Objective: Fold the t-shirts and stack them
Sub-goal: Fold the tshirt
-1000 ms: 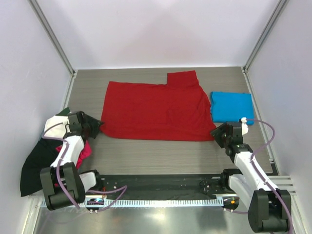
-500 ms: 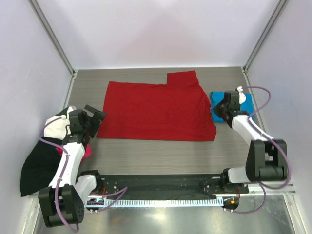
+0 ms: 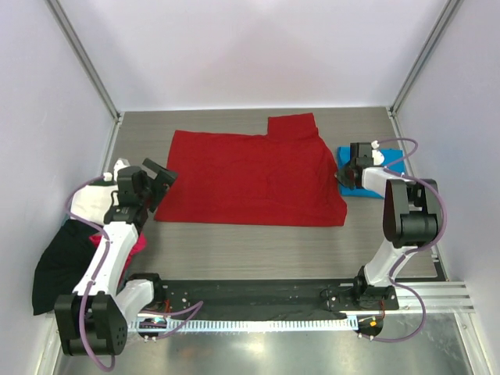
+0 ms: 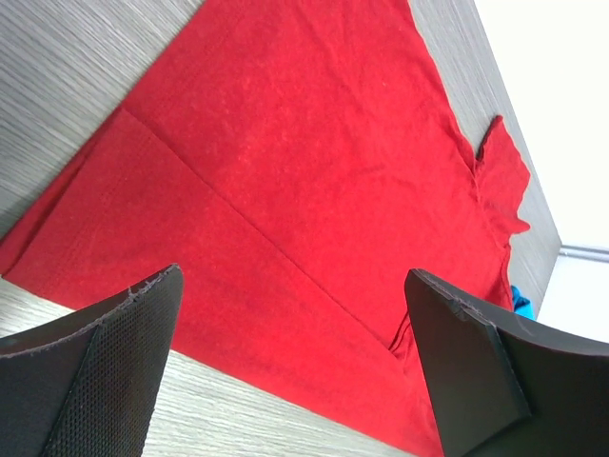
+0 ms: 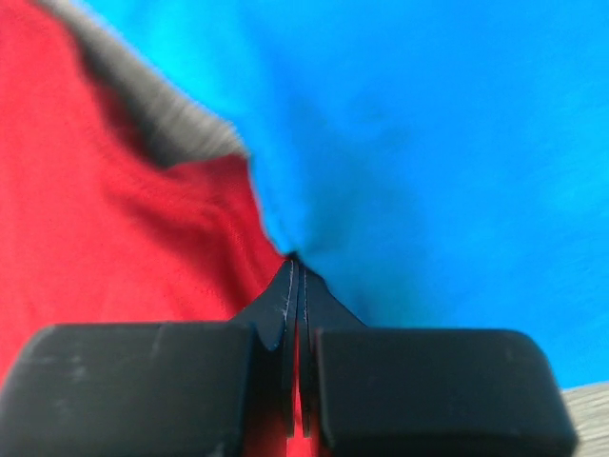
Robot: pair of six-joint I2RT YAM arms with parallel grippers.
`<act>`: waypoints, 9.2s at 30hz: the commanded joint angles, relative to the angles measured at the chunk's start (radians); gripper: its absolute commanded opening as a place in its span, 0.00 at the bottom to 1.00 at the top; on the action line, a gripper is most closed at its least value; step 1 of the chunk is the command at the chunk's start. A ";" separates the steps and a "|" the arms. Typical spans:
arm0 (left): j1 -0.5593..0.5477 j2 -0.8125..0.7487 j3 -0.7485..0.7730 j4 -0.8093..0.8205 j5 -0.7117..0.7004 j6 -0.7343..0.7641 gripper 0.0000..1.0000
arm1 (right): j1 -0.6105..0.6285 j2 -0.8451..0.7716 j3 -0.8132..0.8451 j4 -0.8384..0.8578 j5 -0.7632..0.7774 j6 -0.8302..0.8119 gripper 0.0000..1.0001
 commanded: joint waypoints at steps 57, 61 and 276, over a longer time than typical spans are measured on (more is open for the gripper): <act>0.023 1.343 1.365 -0.235 -0.002 0.356 0.81 | 0.061 0.937 1.473 -0.354 -0.216 -0.271 0.52; 0.021 1.388 1.417 -0.268 0.008 0.368 0.79 | 0.079 0.951 1.492 -0.362 -0.205 -0.288 0.50; -0.244 1.153 0.868 -0.058 0.178 0.321 0.25 | 0.618 0.281 0.296 0.234 -0.645 -0.219 0.10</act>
